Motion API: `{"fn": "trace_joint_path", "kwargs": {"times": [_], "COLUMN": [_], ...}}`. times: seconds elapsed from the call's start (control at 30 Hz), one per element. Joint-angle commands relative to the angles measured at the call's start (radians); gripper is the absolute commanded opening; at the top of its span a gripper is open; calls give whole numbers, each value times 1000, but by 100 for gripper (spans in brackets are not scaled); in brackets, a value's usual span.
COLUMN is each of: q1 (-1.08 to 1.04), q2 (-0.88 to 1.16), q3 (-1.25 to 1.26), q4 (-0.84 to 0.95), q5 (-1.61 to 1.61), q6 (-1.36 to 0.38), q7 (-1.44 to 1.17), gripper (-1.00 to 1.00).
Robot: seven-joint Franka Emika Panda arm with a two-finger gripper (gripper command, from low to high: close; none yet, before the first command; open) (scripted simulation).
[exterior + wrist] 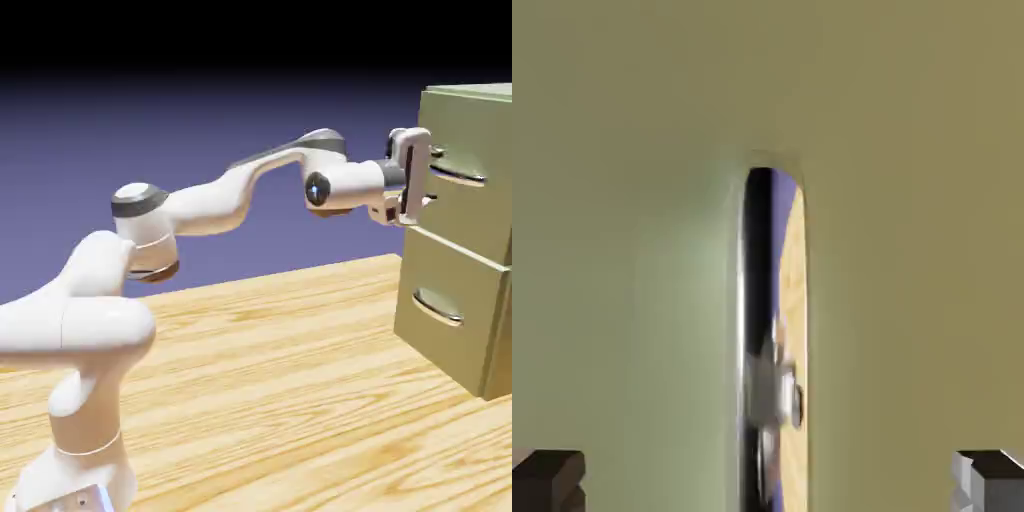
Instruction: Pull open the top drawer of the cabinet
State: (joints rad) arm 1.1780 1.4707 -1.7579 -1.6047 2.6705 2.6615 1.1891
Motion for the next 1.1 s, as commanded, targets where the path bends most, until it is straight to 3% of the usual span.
{"fn": "trace_joint_path", "kwargs": {"times": [0.0, 0.07, 0.1, 0.6, 1.07], "q1": [-25, -60, -60, 306, 772], "q2": [0, -1, -1, 15, 65], "q3": [4, 10, 10, -59, -174], "q4": [36, 86, 86, -421, -919], "q5": [-3, -8, -8, 10, -95], "q6": [11, 26, 26, -115, -151], "q7": [9, 21, 21, -76, -100], "gripper": [0, 0, -100, -100, -100]}}
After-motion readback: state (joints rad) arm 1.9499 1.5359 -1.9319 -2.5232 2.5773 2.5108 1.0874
